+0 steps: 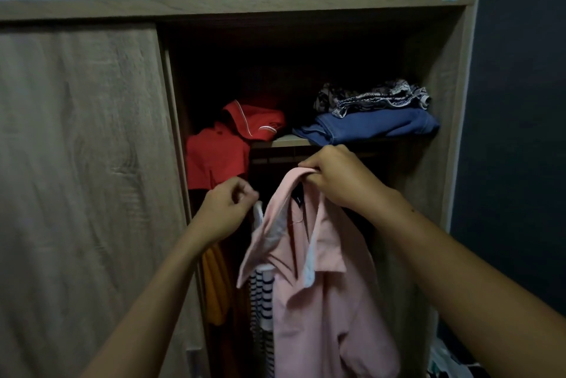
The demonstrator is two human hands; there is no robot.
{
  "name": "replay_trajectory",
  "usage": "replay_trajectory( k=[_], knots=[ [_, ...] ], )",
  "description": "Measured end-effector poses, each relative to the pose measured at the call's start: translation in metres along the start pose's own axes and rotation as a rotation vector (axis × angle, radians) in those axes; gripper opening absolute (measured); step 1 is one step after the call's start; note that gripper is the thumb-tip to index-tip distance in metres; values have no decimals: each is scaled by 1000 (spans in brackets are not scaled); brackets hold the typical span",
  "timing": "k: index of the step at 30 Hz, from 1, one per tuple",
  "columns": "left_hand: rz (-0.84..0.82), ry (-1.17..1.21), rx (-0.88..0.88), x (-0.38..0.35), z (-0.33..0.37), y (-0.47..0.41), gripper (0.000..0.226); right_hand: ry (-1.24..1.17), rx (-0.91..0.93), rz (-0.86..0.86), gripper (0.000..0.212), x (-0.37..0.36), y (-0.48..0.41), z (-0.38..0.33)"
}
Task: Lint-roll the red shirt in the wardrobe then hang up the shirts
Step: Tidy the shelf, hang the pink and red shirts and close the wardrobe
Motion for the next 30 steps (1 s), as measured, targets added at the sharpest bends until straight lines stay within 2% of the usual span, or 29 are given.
replay_trajectory(
  k=[2, 3, 7, 11, 15, 19, 21, 25, 30],
  knots=[
    [-70, 272, -111, -5, 21, 12, 16, 8, -25, 22, 15, 5, 2, 4],
    [-85, 295, -168, -9, 29, 18, 17, 9, -38, 42, 15, 8, 4, 5],
    [-125, 246, -301, -35, 41, 32, 27, -28, -48, 109, 19, 21, 10, 5],
    [-70, -31, -434, -53, 39, 28, 24, -38, -36, 145, 24, 27, 11, 10],
    [-200, -255, -405, -58, 25, 24, 19, -60, -45, 194, 23, 34, 14, 22],
    [-350, -226, -360, -62, 14, 27, 16, -109, -66, 236, 20, 39, 15, 29],
    [-337, -201, -329, -60, 11, 26, 14, -118, -68, 241, 19, 39, 14, 30],
    [-262, -119, -215, -51, 5, 23, 36, -132, -99, 272, 23, 37, 13, 34],
    [-255, 16, -273, -37, -3, 29, 12, -156, -132, 360, 24, 37, 13, 40]
  ],
)
Point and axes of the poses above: each hand's wrist, its own y-axis away from the middle knuckle, its own x-axis out of the back of the hand, z = x × y, the point moved 3 cm from there along -y, towards the middle knuckle, and after that the axes turned 3 degrees about z, right-handed, at the moved point
